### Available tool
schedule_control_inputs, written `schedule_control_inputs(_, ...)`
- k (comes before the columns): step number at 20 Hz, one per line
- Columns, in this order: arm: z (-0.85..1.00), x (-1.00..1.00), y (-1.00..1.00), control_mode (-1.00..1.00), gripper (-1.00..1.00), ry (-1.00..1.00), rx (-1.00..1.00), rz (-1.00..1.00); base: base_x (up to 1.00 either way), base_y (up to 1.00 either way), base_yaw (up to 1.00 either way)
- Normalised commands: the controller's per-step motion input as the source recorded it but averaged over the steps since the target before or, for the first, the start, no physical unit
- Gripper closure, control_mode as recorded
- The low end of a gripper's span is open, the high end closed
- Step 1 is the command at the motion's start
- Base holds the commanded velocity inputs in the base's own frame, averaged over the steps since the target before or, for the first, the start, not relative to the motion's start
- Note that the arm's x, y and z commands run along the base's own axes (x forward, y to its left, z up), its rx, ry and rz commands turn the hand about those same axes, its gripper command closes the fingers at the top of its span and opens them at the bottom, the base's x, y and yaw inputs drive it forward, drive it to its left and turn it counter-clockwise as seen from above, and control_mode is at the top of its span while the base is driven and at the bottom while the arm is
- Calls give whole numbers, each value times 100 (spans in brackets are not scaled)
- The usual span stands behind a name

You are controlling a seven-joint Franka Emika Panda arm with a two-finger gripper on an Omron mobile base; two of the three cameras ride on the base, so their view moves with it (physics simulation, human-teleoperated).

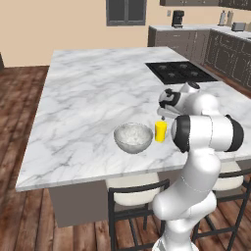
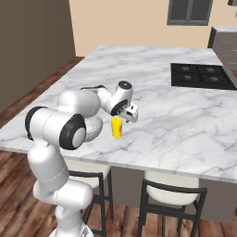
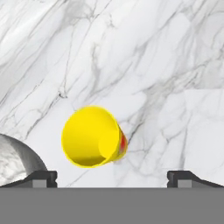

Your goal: Place the cup inside the bowl on the dining table and move the bowl to any counter.

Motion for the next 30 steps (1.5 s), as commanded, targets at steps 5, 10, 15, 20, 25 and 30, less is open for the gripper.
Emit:
schedule_control_inputs(5,0,20,0,-100,-100,0,0,0,0,0,0)
schedule_control_inputs(10,0,1,0,-100,-100,0,0,0,0,0,0)
schedule_control_inputs(15,-6,0,0,-100,-100,0,0,0,0,0,0)
schedule_control_inputs(20,-17,0,0,-100,-100,0,0,0,0,0,0)
schedule_control_inputs(25,-27,0,0,-100,-100,0,0,1,0,0,0)
schedule_control_inputs(30,-17,0,0,-100,-100,0,0,0,0,0,0)
